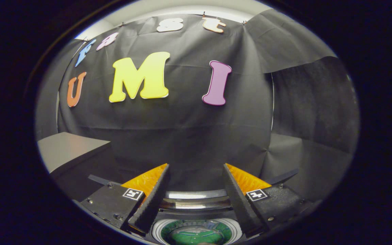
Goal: Put the clothes into the washing machine and then close the washing machine lid.
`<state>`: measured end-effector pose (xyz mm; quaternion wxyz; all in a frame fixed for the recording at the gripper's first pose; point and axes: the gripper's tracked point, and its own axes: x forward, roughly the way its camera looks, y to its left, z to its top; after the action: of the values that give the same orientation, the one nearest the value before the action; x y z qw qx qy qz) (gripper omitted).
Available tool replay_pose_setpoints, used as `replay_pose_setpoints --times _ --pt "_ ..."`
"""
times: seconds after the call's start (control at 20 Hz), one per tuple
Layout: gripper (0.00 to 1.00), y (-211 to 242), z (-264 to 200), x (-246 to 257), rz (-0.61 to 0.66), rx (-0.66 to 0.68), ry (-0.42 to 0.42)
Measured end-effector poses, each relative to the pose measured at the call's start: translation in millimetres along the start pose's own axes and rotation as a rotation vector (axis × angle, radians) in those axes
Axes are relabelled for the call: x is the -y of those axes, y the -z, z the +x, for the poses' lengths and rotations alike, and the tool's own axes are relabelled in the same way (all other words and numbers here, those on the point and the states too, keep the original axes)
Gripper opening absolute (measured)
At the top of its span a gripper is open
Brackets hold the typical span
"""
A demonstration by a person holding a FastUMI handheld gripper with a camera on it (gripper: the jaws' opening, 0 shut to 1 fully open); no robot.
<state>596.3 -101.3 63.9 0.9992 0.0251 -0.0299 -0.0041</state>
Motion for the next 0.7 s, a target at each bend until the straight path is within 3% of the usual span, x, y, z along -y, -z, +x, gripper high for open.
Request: replay_pose_setpoints --times 0.35,0.7 --pt "0.95 24.7 -28.3 -1.4 -0.071 -0.055 -0.028" --pt "0.96 43.1 -34.5 5.9 -0.053 -0.117 -0.021"
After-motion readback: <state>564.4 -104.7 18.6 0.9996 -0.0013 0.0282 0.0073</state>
